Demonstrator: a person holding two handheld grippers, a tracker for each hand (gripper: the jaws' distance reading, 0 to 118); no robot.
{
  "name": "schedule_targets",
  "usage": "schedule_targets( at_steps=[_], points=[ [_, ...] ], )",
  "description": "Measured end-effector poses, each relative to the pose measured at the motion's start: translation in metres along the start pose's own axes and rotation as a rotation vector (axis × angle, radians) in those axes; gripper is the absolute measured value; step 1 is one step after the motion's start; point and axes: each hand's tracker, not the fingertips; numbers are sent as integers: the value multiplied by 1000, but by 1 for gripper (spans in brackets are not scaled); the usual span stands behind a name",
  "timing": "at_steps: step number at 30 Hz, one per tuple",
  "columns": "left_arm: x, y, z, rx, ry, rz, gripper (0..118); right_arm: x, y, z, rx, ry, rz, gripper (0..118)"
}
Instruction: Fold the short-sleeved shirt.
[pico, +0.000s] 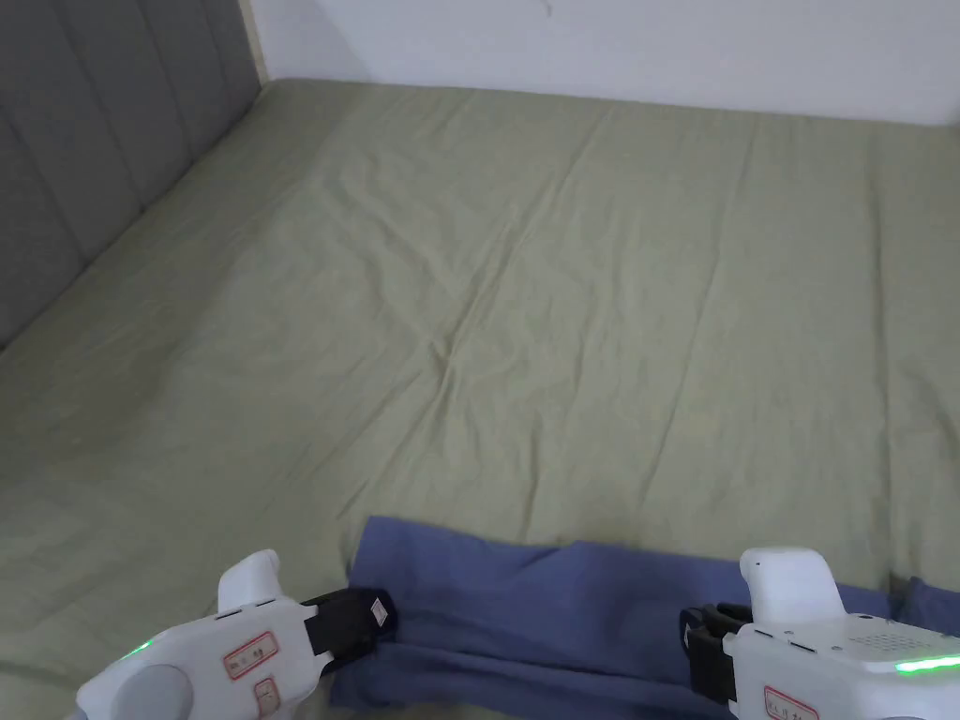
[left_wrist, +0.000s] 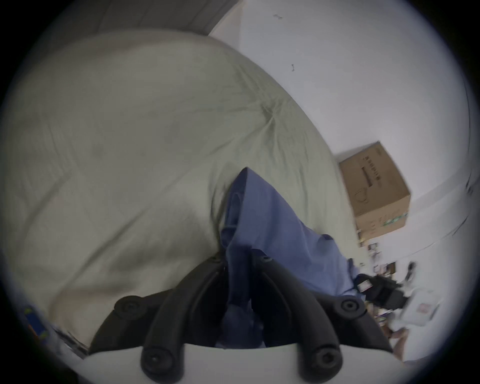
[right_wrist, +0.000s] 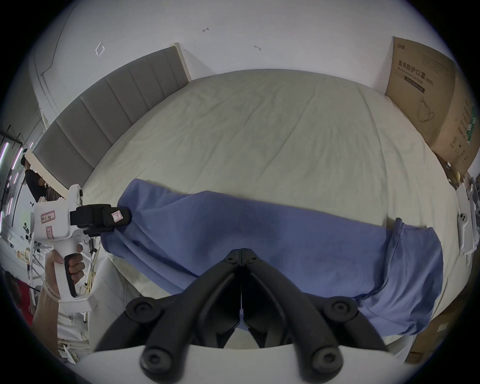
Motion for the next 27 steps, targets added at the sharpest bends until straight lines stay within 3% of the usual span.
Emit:
schedule_targets(
  at_steps=[7, 10, 13, 15, 19, 22, 24, 25, 27],
  points=[
    [42, 2, 22, 57, 35, -84, 11, 29, -2, 17, 34, -31, -79, 0],
    [97, 5, 38, 99, -36, -214, 11, 52, -3, 32, 76, -41, -172, 0],
    [170, -9, 35, 96, -45, -432, 11, 75, -7, 49, 123, -58, -225, 0],
    [216, -26, 21, 19, -96, -564, 11, 91, -12, 62, 152, -92, -237, 0],
    [276, -78, -38, -125, -139, -705, 11, 121, -26, 84, 201, -159, -282, 0],
    [304, -129, -90, -208, -95, -869, 11, 148, -41, 96, 224, -188, -368, 0],
    [313, -155, -121, -245, -79, -880, 13, 165, -51, 101, 225, -210, -436, 0],
    [312, -162, -132, -257, -89, -872, 20, 172, -55, 103, 223, -214, -467, 0],
    [313, -170, -152, -310, -48, -815, 67, 185, -65, 107, 227, -208, -507, 0]
  ],
)
